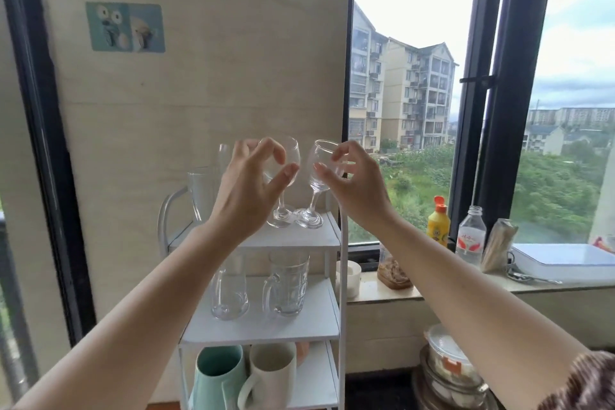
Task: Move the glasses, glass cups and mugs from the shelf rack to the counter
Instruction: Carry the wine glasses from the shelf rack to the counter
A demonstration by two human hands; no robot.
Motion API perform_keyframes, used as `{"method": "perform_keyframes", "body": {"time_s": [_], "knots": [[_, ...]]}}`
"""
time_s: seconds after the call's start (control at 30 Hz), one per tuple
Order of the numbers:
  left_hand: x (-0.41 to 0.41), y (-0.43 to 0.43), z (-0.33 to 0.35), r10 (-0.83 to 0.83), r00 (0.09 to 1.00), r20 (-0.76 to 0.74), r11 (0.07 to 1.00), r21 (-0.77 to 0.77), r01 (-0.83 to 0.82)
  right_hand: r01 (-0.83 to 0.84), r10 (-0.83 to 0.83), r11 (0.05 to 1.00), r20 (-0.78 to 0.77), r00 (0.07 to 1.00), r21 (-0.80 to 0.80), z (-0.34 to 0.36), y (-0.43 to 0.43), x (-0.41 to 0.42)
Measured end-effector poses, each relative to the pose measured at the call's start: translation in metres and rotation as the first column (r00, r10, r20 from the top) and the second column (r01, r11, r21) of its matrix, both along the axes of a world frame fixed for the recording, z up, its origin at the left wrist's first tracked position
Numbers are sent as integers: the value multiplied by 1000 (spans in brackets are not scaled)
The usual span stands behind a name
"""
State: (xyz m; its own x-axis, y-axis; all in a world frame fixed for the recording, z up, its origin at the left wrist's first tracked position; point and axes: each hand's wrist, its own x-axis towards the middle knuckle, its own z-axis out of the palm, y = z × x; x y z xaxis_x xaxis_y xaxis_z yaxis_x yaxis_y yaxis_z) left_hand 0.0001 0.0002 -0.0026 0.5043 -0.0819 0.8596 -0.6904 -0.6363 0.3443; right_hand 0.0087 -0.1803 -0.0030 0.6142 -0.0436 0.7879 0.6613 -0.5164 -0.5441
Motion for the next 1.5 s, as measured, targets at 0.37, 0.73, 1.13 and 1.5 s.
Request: {"method": "perform_keyframes", "body": {"time_s": [0.37, 0.73, 1.13, 1.5], "knots": [[-57, -102, -43, -431, 896, -105, 888, -226, 401, 122, -111, 987, -111, 988, 104, -43, -125, -100], [-190, -352, -142, -734, 549, -400, 676, -354, 646, 496, -414, 860, -405, 815, 118, -125, -360, -303], [-403, -658, -208, -810, 84, -581, 410, -457, 790, 828, -659, 561, -611, 439, -11, -175, -591, -590], [-548, -898, -249, -725, -169, -668, 135, -378, 916, 972, -708, 236, -686, 168, -5, -225, -771, -757]]}}
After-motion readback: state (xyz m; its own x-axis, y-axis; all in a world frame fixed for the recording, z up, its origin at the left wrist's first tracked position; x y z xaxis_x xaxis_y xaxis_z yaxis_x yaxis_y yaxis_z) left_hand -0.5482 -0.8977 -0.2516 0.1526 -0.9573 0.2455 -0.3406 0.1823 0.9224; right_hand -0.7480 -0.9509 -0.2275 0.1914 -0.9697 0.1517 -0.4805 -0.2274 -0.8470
